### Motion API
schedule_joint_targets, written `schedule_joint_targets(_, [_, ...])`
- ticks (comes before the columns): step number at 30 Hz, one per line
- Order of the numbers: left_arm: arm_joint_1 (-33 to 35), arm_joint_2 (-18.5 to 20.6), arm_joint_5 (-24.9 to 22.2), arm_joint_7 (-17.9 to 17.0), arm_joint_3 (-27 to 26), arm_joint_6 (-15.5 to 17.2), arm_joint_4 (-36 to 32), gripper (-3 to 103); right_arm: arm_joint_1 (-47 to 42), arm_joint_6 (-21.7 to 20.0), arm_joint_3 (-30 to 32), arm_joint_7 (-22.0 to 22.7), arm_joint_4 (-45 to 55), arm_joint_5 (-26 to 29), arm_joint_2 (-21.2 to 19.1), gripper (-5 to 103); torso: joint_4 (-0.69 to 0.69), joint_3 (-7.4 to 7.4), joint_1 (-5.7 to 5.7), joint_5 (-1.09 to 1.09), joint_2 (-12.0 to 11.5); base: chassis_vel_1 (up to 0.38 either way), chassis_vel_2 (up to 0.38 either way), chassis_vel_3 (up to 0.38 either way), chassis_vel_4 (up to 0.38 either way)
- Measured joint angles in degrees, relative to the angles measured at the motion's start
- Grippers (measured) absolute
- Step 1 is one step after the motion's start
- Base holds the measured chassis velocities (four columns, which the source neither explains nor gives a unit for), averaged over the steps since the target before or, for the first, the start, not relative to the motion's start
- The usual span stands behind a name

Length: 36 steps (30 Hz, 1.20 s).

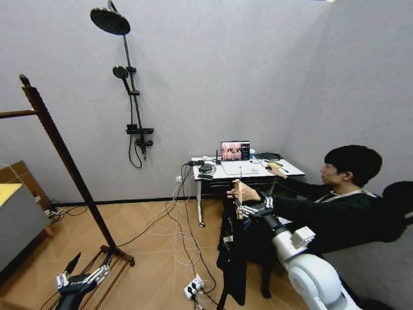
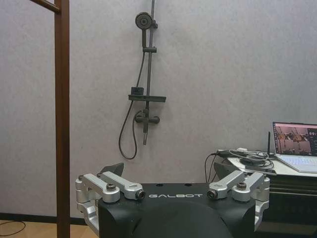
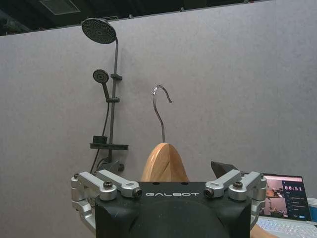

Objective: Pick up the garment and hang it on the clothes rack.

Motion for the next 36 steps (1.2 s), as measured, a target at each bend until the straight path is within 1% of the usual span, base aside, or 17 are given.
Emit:
schedule_joint_targets(7, [0.0, 0.0, 0.0, 0.0, 0.0, 0.0, 0.0, 100, 2.5, -0.4, -1.4, 0.9, -1.3, -0.1, 0.0, 100, 0.00, 0.00, 0.00, -0.01, 0.0, 0.000, 0.000, 0.000, 0.000])
schedule_joint_targets(9, [0.0, 0.0, 0.0, 0.0, 0.0, 0.0, 0.0, 100, 2.6, -0.5, -1.6, 1.4, -1.5, -0.1, 0.1, 102, 0.00, 0.00, 0.00, 0.00, 0.0, 0.000, 0.000, 0.000, 0.000])
schedule_joint_targets(10, [0.0, 0.0, 0.0, 0.0, 0.0, 0.0, 0.0, 100, 2.6, -0.6, -1.8, 1.7, -1.6, -0.1, 0.4, 98, 0.00, 0.00, 0.00, 0.00, 0.0, 0.000, 0.000, 0.000, 0.000])
schedule_joint_targets(11, [0.0, 0.0, 0.0, 0.0, 0.0, 0.0, 0.0, 100, 2.4, -0.6, -1.8, 2.0, -1.7, -0.1, 0.7, 88, 0.00, 0.00, 0.00, 0.00, 0.0, 0.000, 0.000, 0.000, 0.000])
schedule_joint_targets(14, [0.0, 0.0, 0.0, 0.0, 0.0, 0.0, 0.0, 100, 2.3, -0.6, -1.8, 2.1, -1.7, 0.0, 0.8, 83, 0.00, 0.00, 0.00, 0.00, 0.0, 0.000, 0.000, 0.000, 0.000])
schedule_joint_targets(17, [0.0, 0.0, 0.0, 0.0, 0.0, 0.0, 0.0, 100, 2.3, -0.6, -1.3, 2.2, -1.7, 0.2, 0.6, 66, 0.00, 0.00, 0.00, 0.00, 0.0, 0.000, 0.000, 0.000, 0.000])
schedule_joint_targets(18, [0.0, 0.0, 0.0, 0.0, 0.0, 0.0, 0.0, 100, 2.3, -0.6, -1.2, 2.2, -1.7, 0.2, 0.5, 66, 0.00, 0.00, 0.00, 0.00, 0.0, 0.000, 0.000, 0.000, 0.000])
schedule_joint_targets(19, [0.0, 0.0, 0.0, 0.0, 0.0, 0.0, 0.0, 100, 2.2, -0.6, -1.0, 2.3, -1.7, 0.4, 0.5, 61, 0.00, 0.00, 0.00, 0.00, 0.0, 0.000, 0.000, 0.000, 0.000])
schedule_joint_targets(20, [0.0, 0.0, 0.0, 0.0, 0.0, 0.0, 0.0, 100, 2.2, -0.6, -1.0, 2.3, -1.7, 0.4, 0.5, 61, 0.00, 0.00, 0.00, 0.00, 0.0, 0.000, 0.000, 0.000, 0.000])
schedule_joint_targets(23, [0.0, 0.0, 0.0, 0.0, 0.0, 0.0, 0.0, 100, 1.8, -0.6, -0.4, 2.7, -1.5, 0.9, 0.4, 44, 0.00, 0.00, 0.00, 0.00, 0.0, 0.000, 0.000, 0.000, 0.000])
schedule_joint_targets(24, [0.0, 0.0, 0.0, 0.0, 0.0, 0.0, 0.0, 100, 1.8, -0.6, -0.4, 2.7, -1.5, 0.9, 0.4, 44, 0.00, 0.00, 0.00, 0.00, 0.0, 0.000, 0.000, 0.000, 0.000])
schedule_joint_targets(27, [0.0, 0.0, 0.0, 0.0, 0.0, 0.0, 0.0, 100, 1.6, -0.7, 0.1, 3.1, -1.3, 1.6, 0.0, 29, 0.00, 0.00, 0.00, 0.00, 0.0, 0.000, 0.000, 0.000, 0.000])
schedule_joint_targets(28, [0.0, 0.0, 0.0, 0.0, 0.0, 0.0, 0.0, 100, 1.6, -0.7, 0.1, 3.1, -1.3, 1.6, 0.0, 29, 0.00, 0.00, 0.00, 0.00, 0.0, 0.000, 0.000, 0.000, 0.000])
schedule_joint_targets(29, [0.0, 0.0, 0.0, 0.0, 0.0, 0.0, 0.0, 100, 1.6, -0.7, 0.3, 3.1, -1.2, 1.7, -0.1, 23, 0.00, 0.00, 0.00, 0.00, 0.0, 0.000, 0.000, 0.000, 0.000])
schedule_joint_targets(30, [0.0, 0.0, 0.0, 0.0, 0.0, 0.0, 0.0, 100, 1.5, -0.7, 0.4, 3.1, -1.2, 1.8, -0.1, 23, 0.00, 0.00, 0.00, 0.00, 0.0, 0.000, 0.000, 0.000, 0.000])
schedule_joint_targets(31, [0.0, 0.0, 0.0, 0.0, 0.0, 0.0, 0.0, 100, 1.3, -0.7, 0.7, 3.2, -1.0, 2.0, -0.2, 13, 0.00, 0.00, 0.00, 0.00, 0.0, 0.000, 0.000, 0.000, 0.000])
schedule_joint_targets(36, [0.0, 0.0, 0.0, 0.0, 0.0, 0.0, 0.0, 100, 0.7, -0.7, 1.2, 3.1, -0.7, 2.3, -0.4, 10, 0.00, 0.00, 0.00, 0.00, 0.0, 0.000, 0.000, 0.000, 0.000])
